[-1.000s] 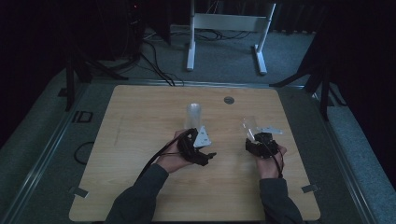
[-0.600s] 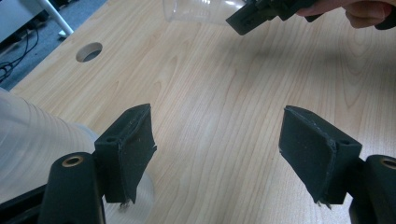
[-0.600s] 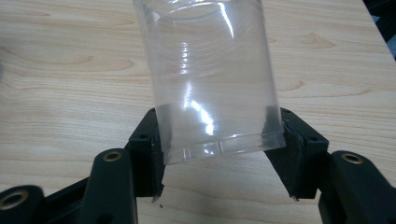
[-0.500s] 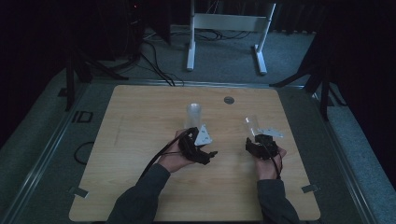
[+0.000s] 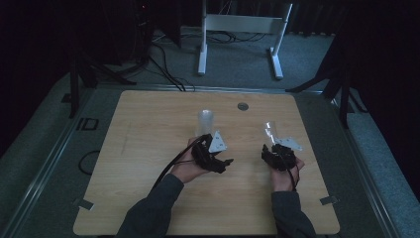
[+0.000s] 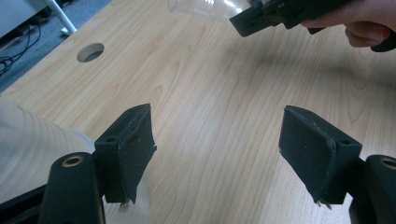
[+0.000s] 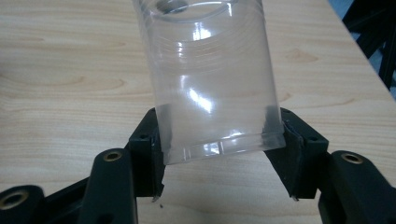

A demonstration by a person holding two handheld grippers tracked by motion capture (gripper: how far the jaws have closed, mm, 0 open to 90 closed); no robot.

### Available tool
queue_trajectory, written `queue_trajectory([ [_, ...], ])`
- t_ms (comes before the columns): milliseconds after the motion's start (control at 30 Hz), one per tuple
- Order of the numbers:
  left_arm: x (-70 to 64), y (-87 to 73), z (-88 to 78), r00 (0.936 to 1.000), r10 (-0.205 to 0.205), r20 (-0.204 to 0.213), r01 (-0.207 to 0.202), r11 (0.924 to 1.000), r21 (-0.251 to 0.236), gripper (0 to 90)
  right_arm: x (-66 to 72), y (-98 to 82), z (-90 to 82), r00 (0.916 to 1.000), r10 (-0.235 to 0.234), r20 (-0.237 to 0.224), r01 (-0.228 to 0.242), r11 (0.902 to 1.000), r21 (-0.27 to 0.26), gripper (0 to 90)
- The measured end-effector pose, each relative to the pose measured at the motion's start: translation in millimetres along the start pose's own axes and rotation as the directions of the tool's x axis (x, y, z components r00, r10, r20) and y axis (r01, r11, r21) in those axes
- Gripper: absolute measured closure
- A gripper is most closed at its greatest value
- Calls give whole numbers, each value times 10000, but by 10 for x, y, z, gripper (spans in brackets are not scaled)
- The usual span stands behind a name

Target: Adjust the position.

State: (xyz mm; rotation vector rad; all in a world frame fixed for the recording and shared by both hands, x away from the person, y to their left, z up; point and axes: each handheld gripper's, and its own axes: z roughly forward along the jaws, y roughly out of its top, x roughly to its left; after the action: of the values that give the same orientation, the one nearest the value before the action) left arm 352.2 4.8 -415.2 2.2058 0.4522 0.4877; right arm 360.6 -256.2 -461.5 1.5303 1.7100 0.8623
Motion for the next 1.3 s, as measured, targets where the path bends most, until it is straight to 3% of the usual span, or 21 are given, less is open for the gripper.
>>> queue_trajectory([
  [600, 18, 92, 27, 9989, -461, 1, 461, 9981, -415, 260, 26, -45, -51, 9996, 180, 205, -153, 9919, -1263, 425],
  [800, 20, 156, 28, 9982, -600, 20, 600, 9966, -556, 261, 28, -55, -56, 9994, 232, 253, -194, 9894, -1442, 425],
  [1300, 32, 274, 90, 9945, -1035, 172, 1046, 9912, -806, 260, 36, -66, -130, 9992, 301, 270, -230, 9718, -2347, 425],
])
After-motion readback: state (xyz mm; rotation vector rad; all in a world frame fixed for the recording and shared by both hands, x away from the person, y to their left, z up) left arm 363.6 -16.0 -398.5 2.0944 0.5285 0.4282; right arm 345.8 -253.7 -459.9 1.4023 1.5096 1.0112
